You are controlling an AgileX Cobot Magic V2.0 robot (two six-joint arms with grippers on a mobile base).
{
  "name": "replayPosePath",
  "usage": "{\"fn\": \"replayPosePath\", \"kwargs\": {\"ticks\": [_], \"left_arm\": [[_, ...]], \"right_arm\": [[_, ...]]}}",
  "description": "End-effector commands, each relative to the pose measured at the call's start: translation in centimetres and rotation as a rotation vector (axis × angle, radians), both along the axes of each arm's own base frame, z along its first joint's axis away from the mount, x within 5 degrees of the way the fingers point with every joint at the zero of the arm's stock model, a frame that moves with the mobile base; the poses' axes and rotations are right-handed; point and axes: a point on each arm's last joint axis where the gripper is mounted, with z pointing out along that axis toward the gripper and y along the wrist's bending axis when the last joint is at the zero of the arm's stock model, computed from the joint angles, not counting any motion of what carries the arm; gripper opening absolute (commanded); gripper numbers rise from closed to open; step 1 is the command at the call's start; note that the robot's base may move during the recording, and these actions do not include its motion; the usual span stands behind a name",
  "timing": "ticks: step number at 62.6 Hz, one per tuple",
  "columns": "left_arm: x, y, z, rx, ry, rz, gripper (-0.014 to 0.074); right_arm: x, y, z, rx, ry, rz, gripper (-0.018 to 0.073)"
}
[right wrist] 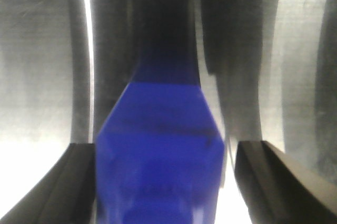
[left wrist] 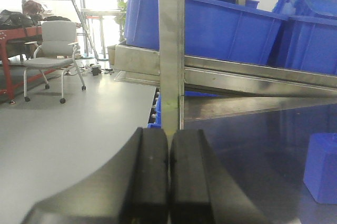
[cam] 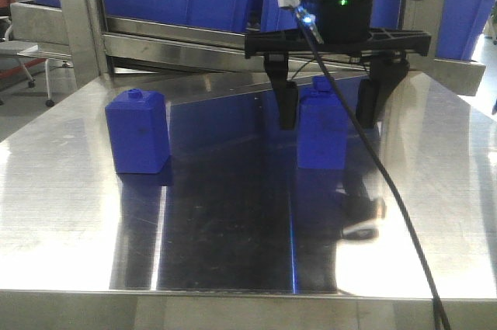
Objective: Pick and sort blue part to right shelf
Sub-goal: 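Lower the right gripper over the nearer blue part and close it, then lift the blue part off the table with the right gripper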
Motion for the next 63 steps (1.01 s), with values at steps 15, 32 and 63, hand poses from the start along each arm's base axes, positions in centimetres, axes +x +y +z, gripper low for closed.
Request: {"fn": "replayPosePath", "kwargs": {"ticks": [15,32,63], "left_arm": [[-0.2,0.1,0.0,-0.011,-0.077,0.006,0.0123],[-0.2,0.1,0.0,-0.011,-0.077,0.006,0.0123],[-0.2,0.1,0.0,-0.011,-0.077,0.006,0.0123]], "right_arm": [[0.7,-0.1,1.2,0.028,-0.059,0.011,0.0531],[0.5,-0.2,2.5,0.048,-0.095,0.011,0.0428],[-4.5,-6.0,8.0,0.045,-0.388,0.231,0.0428]]}}
